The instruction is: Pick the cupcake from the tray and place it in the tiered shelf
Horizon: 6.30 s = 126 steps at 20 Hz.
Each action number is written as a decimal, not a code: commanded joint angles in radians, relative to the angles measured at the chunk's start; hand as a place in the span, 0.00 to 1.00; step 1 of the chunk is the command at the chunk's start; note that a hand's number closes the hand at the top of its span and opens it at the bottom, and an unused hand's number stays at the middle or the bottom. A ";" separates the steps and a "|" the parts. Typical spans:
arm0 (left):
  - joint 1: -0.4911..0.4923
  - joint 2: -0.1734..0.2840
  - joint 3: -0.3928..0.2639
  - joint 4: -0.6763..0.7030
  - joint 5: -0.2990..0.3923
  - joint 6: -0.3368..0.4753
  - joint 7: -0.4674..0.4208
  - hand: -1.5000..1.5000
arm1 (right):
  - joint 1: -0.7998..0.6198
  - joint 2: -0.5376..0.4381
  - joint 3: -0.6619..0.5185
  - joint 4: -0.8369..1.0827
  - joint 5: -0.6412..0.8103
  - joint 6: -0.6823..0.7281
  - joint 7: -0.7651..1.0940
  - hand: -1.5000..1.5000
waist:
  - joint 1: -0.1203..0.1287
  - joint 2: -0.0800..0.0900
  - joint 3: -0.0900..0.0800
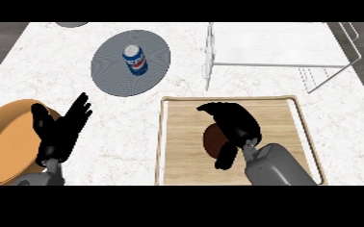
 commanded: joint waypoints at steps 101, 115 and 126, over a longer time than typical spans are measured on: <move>-0.030 -0.075 0.054 0.061 -0.096 -0.045 0.002 0.50 | -1.006 -0.277 -0.903 0.766 -0.069 -0.308 -0.135 0.00 | 0.014 0.018 0.000; 0.041 -0.068 0.045 -0.014 -0.094 -0.066 0.024 0.50 | -1.076 -0.371 -1.101 0.757 -0.248 -0.464 -0.084 0.00 | 0.017 0.016 0.000; -0.004 -0.059 0.083 0.015 -0.073 -0.061 0.057 0.50 | -0.961 -0.606 -1.229 0.771 -0.316 -0.495 -0.047 0.00 | 0.001 0.014 0.000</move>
